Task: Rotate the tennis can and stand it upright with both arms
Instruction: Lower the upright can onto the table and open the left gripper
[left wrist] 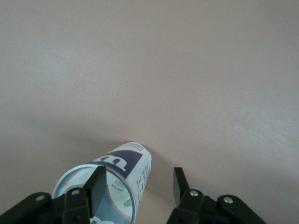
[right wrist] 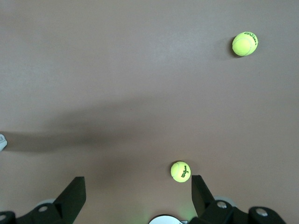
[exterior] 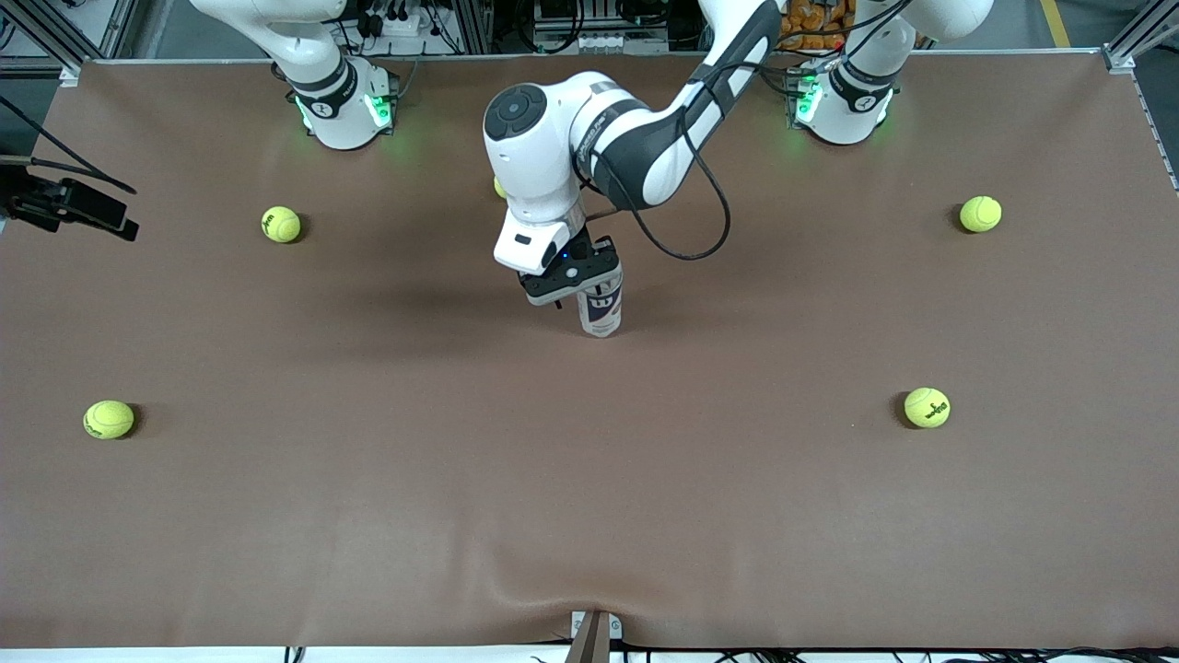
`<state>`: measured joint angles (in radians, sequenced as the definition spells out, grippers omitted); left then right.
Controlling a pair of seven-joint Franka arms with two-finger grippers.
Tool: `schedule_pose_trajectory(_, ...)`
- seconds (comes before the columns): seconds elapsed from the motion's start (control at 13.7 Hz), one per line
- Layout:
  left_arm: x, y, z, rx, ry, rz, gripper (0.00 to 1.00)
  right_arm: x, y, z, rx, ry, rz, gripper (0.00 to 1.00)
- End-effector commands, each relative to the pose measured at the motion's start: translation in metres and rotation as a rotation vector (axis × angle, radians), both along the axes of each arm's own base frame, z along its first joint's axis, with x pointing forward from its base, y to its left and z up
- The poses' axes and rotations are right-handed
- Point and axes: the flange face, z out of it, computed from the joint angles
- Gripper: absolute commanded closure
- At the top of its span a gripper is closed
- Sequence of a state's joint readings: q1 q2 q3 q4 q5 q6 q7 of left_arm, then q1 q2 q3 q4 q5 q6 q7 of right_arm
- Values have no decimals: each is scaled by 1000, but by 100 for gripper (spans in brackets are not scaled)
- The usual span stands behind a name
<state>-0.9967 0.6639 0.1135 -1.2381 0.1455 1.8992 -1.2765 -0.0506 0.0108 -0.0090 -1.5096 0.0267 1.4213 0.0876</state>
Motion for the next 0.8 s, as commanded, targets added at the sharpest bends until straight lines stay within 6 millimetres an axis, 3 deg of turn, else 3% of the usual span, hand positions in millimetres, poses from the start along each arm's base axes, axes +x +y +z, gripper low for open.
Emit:
schedule_pose_trajectory(0.0, -8, 10, 31, 25, 12, 23, 23, 4, -1, 4, 11, -6, -8, 0)
schedule_pose_trajectory(0.22, 0, 29, 63, 14, 22, 38, 10, 4, -1, 4, 11, -6, -8, 0)
schedule_pose_trajectory(0.29, 6, 39, 75, 14, 23, 26, 0, 4, -1, 3, 11, -4, -10, 0)
schedule_pose_trajectory(0.73, 45, 117, 154, -36, 33, 76, 0, 4, -1, 4, 11, -6, -8, 0)
